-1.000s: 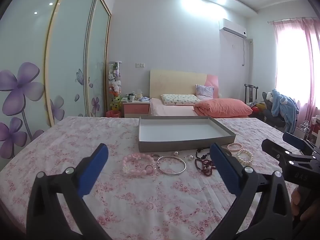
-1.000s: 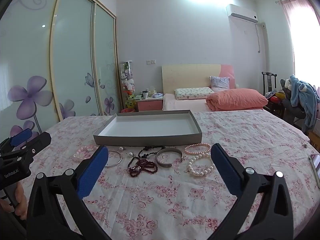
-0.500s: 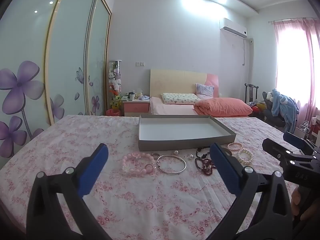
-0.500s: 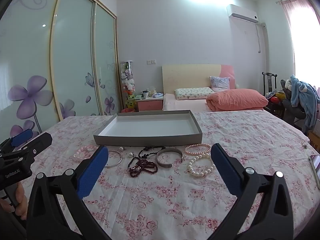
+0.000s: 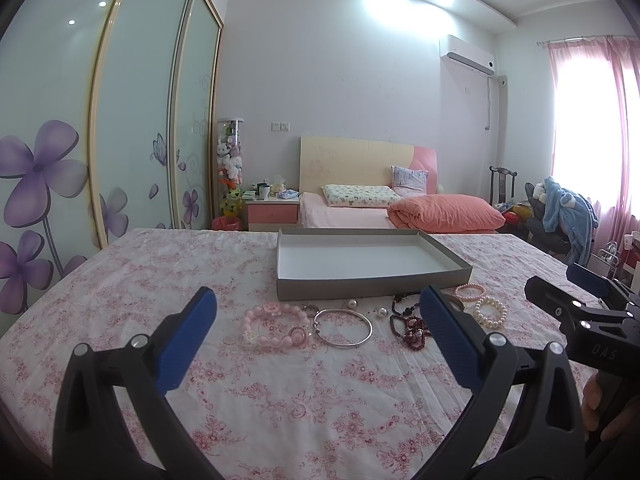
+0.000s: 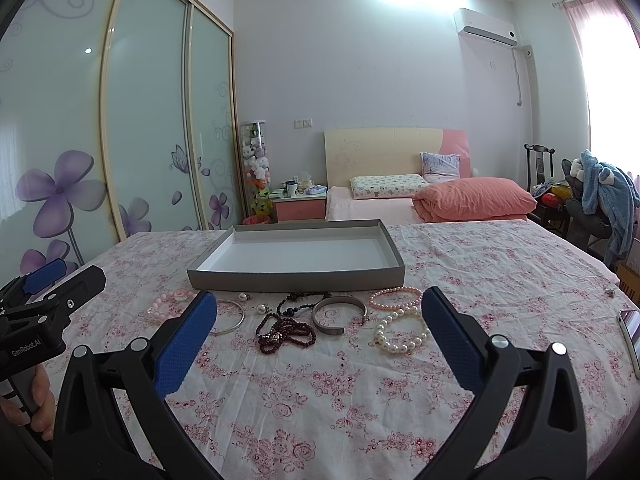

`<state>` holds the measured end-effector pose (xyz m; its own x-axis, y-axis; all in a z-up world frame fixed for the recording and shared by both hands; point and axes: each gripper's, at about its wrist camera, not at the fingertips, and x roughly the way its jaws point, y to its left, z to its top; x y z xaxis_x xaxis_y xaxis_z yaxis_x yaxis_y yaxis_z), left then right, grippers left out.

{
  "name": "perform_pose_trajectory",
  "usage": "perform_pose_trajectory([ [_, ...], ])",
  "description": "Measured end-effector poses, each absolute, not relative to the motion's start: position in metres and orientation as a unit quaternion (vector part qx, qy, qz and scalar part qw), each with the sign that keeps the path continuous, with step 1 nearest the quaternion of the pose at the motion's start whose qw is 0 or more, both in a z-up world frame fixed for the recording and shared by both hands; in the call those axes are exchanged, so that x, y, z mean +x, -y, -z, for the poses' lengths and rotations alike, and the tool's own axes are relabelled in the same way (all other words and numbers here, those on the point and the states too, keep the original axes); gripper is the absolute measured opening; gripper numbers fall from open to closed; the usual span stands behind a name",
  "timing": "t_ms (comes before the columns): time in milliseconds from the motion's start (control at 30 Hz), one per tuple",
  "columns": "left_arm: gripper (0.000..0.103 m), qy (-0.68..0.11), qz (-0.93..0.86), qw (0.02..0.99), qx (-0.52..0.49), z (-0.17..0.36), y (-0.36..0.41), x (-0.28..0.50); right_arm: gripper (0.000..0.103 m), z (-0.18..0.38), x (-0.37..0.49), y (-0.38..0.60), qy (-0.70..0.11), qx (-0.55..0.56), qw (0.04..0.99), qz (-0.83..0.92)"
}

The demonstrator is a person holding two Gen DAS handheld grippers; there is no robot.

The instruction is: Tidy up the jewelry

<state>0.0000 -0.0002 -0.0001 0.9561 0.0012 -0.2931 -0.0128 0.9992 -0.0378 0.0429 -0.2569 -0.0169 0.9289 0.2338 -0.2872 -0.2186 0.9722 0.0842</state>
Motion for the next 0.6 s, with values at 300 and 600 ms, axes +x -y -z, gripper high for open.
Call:
perform_pose_trajectory([
  [300,0.099,-0.149,-0.004,0.989,-0.019,0.0,0.0,-0.001,0.101,0.017,0.043,0.257,-0.15,0.025,0.982,-0.115],
  [600,0.099,-0.148,-0.004,0.989,-0.019,0.0,0.004,-0.011,0.101,0.017,0.043,0.257,-0.15,0.025,0.982,-0.115],
])
